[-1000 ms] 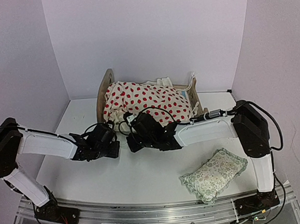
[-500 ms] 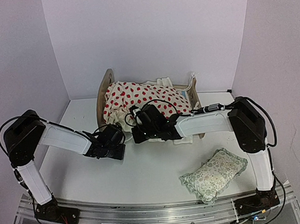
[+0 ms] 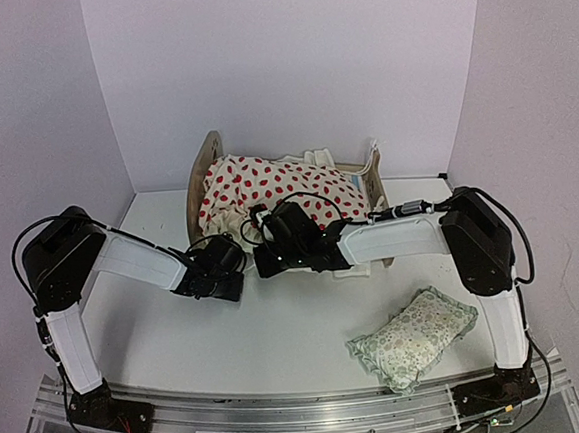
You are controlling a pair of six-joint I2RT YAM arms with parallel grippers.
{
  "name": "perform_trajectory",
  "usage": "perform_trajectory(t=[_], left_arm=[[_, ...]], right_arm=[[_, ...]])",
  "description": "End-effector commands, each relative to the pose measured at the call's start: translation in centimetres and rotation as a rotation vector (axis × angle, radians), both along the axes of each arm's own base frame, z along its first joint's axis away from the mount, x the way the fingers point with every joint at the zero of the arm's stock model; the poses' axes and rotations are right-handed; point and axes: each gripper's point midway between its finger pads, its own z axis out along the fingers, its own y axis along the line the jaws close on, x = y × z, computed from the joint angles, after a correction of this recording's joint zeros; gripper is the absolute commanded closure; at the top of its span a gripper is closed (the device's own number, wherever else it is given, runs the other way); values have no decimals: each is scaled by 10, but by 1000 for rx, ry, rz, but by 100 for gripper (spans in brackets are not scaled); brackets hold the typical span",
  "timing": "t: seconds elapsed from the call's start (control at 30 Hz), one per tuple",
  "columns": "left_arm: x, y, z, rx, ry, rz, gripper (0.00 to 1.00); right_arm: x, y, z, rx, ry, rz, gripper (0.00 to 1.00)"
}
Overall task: Set up the pet bed
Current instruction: Tie the left ropes of the mattress closest to the robot on the bed frame base.
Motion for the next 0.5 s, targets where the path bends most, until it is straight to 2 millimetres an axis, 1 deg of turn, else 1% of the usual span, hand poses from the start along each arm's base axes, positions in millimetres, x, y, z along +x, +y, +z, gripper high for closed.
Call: perform_trajectory(t=[0.0, 0.1, 0.13, 0.23, 0.3, 0.33, 0.4, 0.47], left_arm=[[-10, 5, -8, -5, 46, -22, 100], [-31, 6, 1, -79, 69, -65, 100], [-38, 1, 11, -132, 71, -96, 100], [-63, 1, 20, -217, 105, -153, 100], [-72, 3, 26, -244, 114, -172, 100], [-76, 4, 29, -253, 119, -181, 100], [-82, 5, 37, -275, 113, -195, 100], [-87, 8, 41, -283, 114, -201, 100]], right_arm=[[-6, 5, 1, 26, 27, 16, 100], [-16, 10, -3, 54, 78, 48, 100], [-21, 14, -5, 68, 102, 69, 100], [-33, 27, -9, 102, 141, 103, 100], [-36, 39, -7, 126, 152, 117, 100], [-38, 45, -10, 133, 162, 123, 100], [-44, 62, -10, 159, 181, 151, 100], [-46, 72, -17, 168, 199, 162, 100]])
